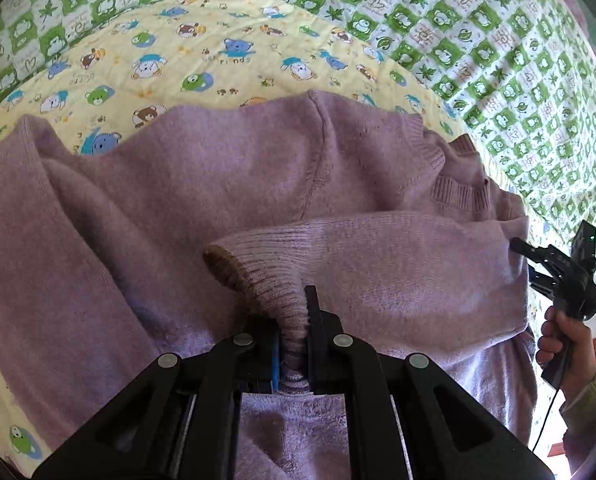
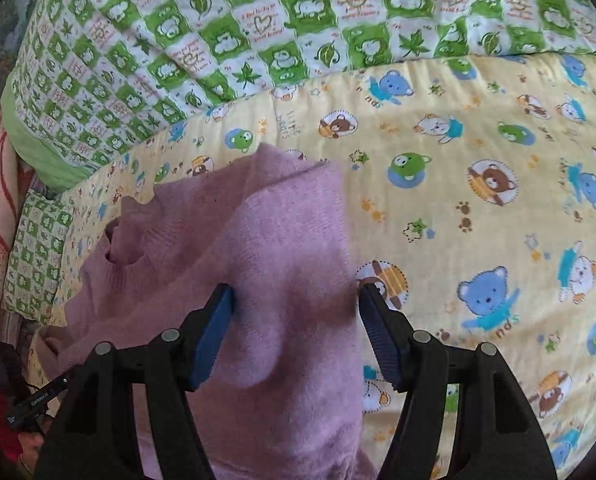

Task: Fold small clothes
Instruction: 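Grasp the other sleeve cuff with the left gripper and fold it across the body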

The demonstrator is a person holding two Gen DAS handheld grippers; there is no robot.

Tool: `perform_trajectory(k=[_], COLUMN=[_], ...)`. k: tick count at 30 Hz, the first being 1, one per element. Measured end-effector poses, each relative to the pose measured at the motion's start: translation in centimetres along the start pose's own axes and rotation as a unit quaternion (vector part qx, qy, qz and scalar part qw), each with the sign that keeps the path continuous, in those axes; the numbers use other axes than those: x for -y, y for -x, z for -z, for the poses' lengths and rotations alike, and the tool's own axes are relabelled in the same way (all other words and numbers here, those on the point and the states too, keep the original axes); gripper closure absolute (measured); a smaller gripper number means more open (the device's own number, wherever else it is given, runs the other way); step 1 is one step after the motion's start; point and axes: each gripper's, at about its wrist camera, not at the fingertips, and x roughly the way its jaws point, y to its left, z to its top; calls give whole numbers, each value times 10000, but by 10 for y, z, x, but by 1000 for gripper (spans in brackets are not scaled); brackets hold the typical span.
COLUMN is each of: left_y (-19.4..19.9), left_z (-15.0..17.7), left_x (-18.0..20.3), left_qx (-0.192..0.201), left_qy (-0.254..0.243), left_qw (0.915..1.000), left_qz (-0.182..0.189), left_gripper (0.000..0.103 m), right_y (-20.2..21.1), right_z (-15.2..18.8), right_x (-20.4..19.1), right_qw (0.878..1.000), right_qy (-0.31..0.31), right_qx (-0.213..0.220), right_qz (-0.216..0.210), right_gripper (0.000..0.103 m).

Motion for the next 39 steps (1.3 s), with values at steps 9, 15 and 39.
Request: perform_trajectory(k=[9,15,39], left_y=[-21,-43,59], left_z=[-14,-12,30], left_x=[79,85,10], left_qx=[-62,-208,62], left_qy=[-877,-951,-276], left_qw=[9949,9948,9993], left_qz=[491,292,-257], left_gripper=[96,95,44], right_y=[46,41,92], right_z=[-39,-56,67], right_x=[26,47,-32], right_qw=[9982,9929,9977], right_qy=[169,525,345], right_qx=[416,283,543], right_qz=[403,1026,213], right_gripper=[93,93,43])
